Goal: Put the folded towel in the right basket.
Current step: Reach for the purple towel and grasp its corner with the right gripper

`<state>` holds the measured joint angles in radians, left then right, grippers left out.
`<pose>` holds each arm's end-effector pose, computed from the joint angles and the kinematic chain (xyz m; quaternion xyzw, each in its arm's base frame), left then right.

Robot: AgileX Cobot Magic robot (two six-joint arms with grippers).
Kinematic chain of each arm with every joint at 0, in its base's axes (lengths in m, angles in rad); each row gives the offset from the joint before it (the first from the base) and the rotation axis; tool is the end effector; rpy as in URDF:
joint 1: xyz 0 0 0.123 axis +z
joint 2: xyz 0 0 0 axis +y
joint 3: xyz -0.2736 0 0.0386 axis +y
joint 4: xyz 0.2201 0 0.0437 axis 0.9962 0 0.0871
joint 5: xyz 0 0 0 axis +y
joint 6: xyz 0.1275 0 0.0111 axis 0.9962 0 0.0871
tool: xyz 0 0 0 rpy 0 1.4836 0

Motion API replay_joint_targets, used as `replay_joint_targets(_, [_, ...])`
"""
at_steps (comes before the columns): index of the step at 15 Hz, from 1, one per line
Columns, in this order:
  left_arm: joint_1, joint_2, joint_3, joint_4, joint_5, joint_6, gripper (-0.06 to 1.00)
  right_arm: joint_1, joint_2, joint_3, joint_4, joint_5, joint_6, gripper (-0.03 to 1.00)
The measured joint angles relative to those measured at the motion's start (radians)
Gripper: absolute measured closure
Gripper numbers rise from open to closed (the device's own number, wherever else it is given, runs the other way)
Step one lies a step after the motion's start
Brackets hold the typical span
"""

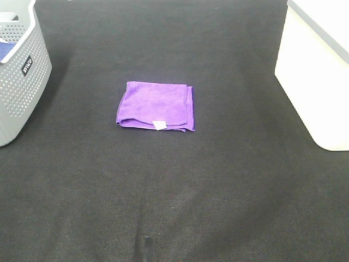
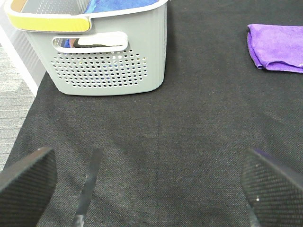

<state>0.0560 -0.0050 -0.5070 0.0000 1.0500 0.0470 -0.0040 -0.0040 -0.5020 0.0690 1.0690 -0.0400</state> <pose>0.0118 0.0007 0.2504 -0.0038 0.8472 0.0273 0.5305 0.0112 0.0077 0.2470 -0.0169 0.8532 0.0230 0.5209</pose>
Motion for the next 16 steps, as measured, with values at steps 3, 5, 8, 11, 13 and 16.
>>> replay_joint_targets(3, [0.000, 0.000, 0.000, 0.000, 0.000, 0.000, -0.05, 0.000, 0.000, 0.000, 0.000, 0.000, 0.000, -0.01])
replay_joint_targets(5, [0.000, 0.000, 0.000, 0.000, 0.000, 0.000, -0.05, 0.000, 0.000, 0.000, 0.000, 0.000, 0.000, -0.01])
replay_joint_targets(8, [0.000, 0.000, 0.000, 0.000, 0.000, 0.000, -0.05, 0.000, 0.000, 0.000, 0.000, 0.000, 0.000, -0.01])
replay_joint_targets(11, [0.000, 0.000, 0.000, 0.000, 0.000, 0.000, -0.05, 0.000, 0.000, 0.000, 0.000, 0.000, 0.000, -0.01])
replay_joint_targets(13, [0.000, 0.000, 0.000, 0.000, 0.000, 0.000, -0.05, 0.000, 0.000, 0.000, 0.000, 0.000, 0.000, -0.01])
replay_joint_targets(16, [0.000, 0.000, 0.000, 0.000, 0.000, 0.000, -0.05, 0.000, 0.000, 0.000, 0.000, 0.000, 0.000, -0.01])
